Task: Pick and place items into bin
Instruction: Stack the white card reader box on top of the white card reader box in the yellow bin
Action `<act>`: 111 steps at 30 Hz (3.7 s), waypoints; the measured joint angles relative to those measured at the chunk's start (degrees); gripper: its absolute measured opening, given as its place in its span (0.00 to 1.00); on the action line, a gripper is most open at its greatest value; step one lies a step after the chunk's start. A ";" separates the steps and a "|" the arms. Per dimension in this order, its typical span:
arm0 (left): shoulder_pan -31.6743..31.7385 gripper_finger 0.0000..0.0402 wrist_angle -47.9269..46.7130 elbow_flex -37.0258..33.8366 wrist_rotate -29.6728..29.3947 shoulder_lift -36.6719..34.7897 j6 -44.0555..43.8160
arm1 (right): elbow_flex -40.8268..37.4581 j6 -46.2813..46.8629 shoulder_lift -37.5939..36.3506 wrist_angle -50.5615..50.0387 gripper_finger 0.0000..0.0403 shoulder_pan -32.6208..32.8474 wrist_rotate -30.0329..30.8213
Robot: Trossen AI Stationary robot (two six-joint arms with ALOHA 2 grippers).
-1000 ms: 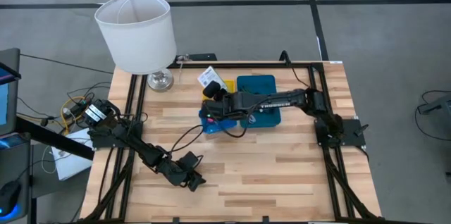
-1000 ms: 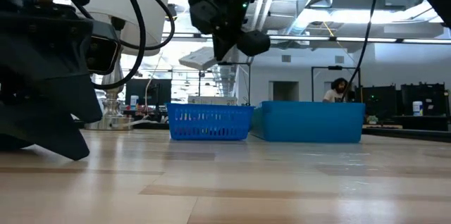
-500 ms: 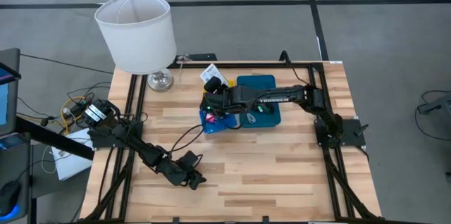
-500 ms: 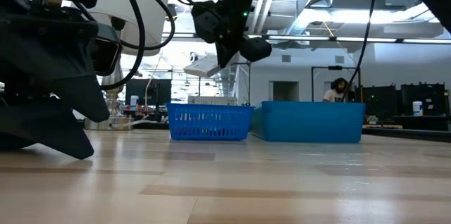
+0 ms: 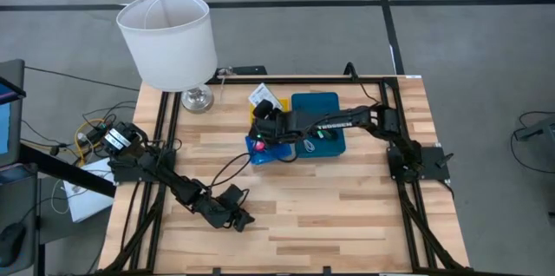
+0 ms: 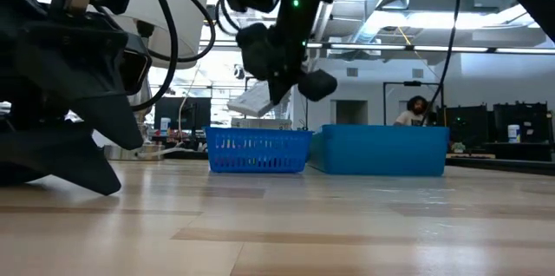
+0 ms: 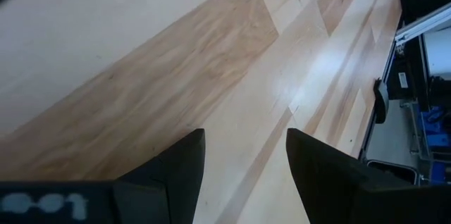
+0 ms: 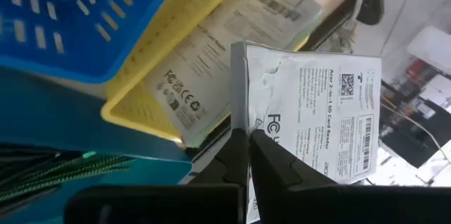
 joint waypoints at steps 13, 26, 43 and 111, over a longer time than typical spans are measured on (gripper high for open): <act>0.00 0.47 -1.00 0.02 -0.71 0.00 -1.39 | -2.06 -1.22 0.02 5.76 0.00 -1.59 0.14; -0.04 0.47 -1.46 0.02 -1.64 -0.02 -2.27 | -2.03 -1.73 0.00 2.34 0.00 -2.97 -2.38; -0.04 0.47 -1.49 0.02 -1.69 -0.02 -2.33 | -7.70 -2.87 -0.09 2.26 0.00 -2.40 -1.33; -8.38 0.47 -17.36 -5.57 -30.69 -83.33 87.51 | -1.29 63.98 -42.94 8.21 0.19 21.50 -57.29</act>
